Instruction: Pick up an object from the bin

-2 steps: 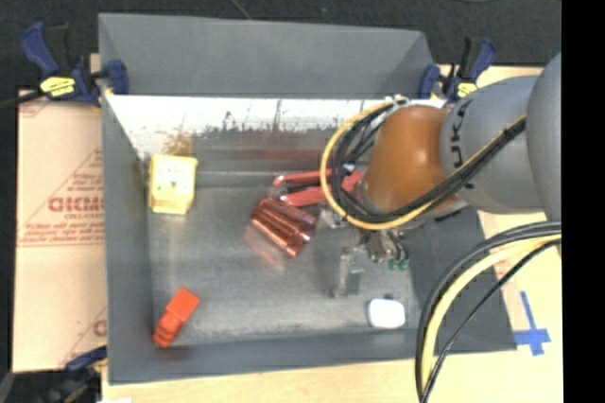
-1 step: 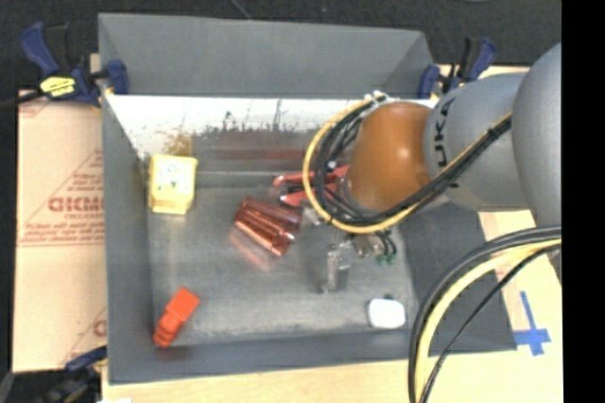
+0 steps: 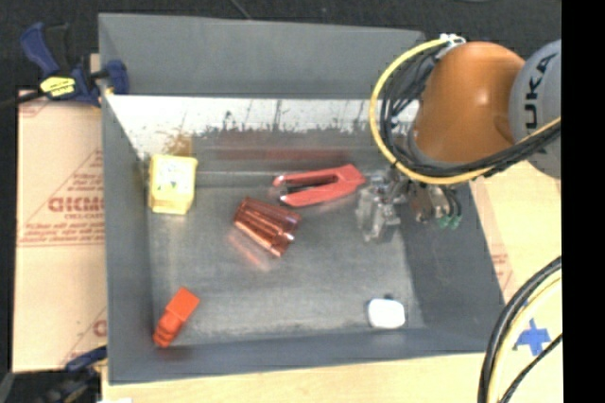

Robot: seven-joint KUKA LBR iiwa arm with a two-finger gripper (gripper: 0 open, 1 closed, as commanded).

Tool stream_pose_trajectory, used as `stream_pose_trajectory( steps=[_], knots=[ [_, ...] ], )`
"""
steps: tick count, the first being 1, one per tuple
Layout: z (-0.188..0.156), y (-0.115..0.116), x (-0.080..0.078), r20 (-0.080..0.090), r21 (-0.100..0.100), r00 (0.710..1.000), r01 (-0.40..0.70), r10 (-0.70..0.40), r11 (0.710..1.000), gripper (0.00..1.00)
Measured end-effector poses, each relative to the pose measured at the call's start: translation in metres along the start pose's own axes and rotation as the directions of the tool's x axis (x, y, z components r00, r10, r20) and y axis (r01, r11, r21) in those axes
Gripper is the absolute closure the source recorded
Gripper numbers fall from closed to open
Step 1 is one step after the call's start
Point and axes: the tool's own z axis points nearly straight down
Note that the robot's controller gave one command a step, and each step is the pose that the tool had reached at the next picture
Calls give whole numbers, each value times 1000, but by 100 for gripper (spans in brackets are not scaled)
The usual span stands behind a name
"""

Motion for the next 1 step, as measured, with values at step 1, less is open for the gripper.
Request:
stream_pose_trajectory(
  steps=[1],
  knots=[
    [0, 0, 0, -1, 0, 1000, 0, 0, 1000, 100]
  ],
)
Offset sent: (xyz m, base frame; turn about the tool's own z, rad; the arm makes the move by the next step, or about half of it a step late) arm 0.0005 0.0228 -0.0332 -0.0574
